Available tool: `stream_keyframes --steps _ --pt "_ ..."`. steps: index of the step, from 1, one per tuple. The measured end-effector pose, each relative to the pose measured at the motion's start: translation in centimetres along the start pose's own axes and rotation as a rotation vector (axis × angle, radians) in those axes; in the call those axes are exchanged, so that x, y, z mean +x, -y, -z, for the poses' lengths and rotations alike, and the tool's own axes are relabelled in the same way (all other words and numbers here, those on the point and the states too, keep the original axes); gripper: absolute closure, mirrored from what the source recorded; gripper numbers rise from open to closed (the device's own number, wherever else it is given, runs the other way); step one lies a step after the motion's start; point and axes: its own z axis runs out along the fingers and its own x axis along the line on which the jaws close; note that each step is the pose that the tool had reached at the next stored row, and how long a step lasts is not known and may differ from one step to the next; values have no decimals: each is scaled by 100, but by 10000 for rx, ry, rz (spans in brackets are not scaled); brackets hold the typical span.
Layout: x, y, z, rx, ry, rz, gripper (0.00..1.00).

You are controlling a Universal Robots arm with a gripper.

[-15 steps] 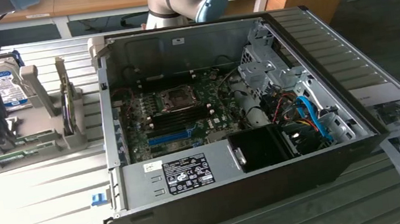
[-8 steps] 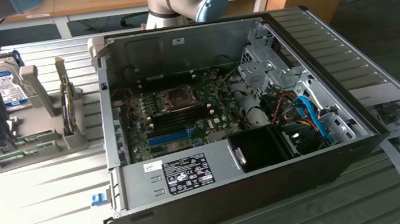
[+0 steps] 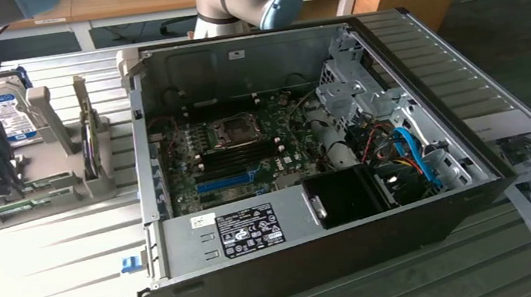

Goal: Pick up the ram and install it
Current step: 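Pick up the ram and move it above insertion slot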

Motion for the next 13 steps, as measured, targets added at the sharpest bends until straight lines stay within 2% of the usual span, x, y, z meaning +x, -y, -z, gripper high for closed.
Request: stream_keyframes --steps 13 --pt "3 134 6 0 1 -2 77"
